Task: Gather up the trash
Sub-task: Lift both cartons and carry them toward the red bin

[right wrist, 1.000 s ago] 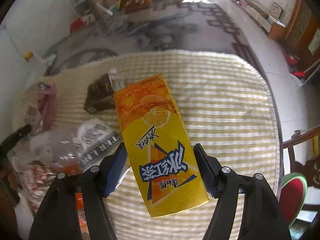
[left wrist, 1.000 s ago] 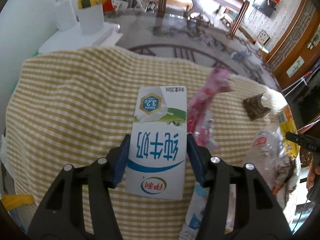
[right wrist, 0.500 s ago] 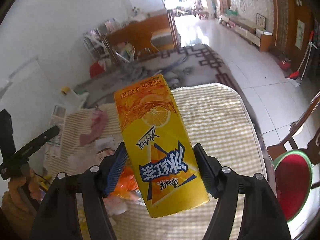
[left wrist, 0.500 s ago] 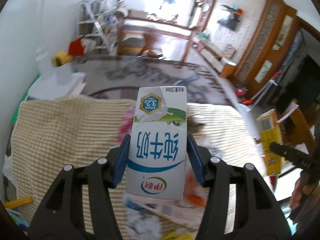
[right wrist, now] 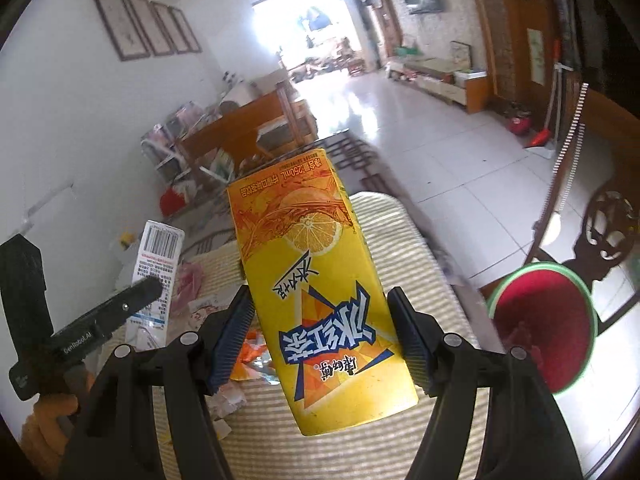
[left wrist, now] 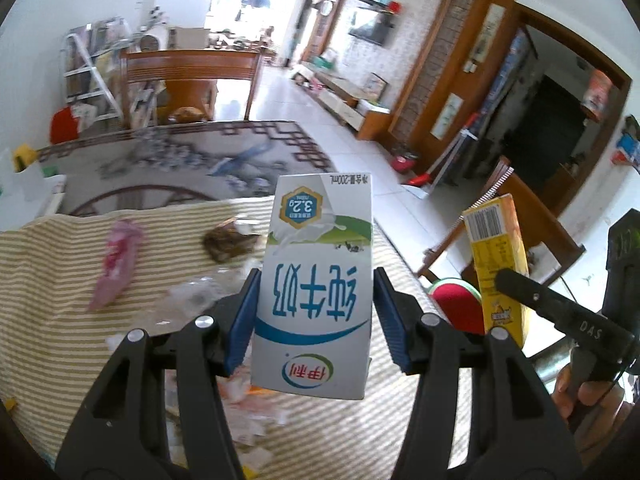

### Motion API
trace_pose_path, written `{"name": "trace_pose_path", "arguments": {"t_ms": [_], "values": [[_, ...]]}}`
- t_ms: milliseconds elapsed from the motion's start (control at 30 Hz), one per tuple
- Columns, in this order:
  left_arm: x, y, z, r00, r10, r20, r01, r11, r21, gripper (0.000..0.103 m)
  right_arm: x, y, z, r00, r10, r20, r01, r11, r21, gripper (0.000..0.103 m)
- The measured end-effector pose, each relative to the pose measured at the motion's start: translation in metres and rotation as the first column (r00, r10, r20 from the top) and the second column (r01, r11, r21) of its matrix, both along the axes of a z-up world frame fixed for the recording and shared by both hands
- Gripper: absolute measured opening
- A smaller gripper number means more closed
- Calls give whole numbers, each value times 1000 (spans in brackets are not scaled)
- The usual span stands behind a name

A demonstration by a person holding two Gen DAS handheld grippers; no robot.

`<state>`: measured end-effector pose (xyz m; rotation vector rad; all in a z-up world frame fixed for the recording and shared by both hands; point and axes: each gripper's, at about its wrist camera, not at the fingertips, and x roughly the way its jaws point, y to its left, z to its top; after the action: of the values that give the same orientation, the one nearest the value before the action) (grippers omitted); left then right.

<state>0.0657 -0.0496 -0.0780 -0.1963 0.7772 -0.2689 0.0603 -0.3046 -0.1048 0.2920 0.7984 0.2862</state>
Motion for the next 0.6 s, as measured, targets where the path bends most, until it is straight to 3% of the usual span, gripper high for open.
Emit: {"name": "trace_pose_path", "arguments": {"t_ms": [600], "values": [[14, -120, -16, 987, -148, -57, 147, 989, -11, 53, -19, -115, -8, 988, -152, -28, 153, 988, 30, 66]]}}
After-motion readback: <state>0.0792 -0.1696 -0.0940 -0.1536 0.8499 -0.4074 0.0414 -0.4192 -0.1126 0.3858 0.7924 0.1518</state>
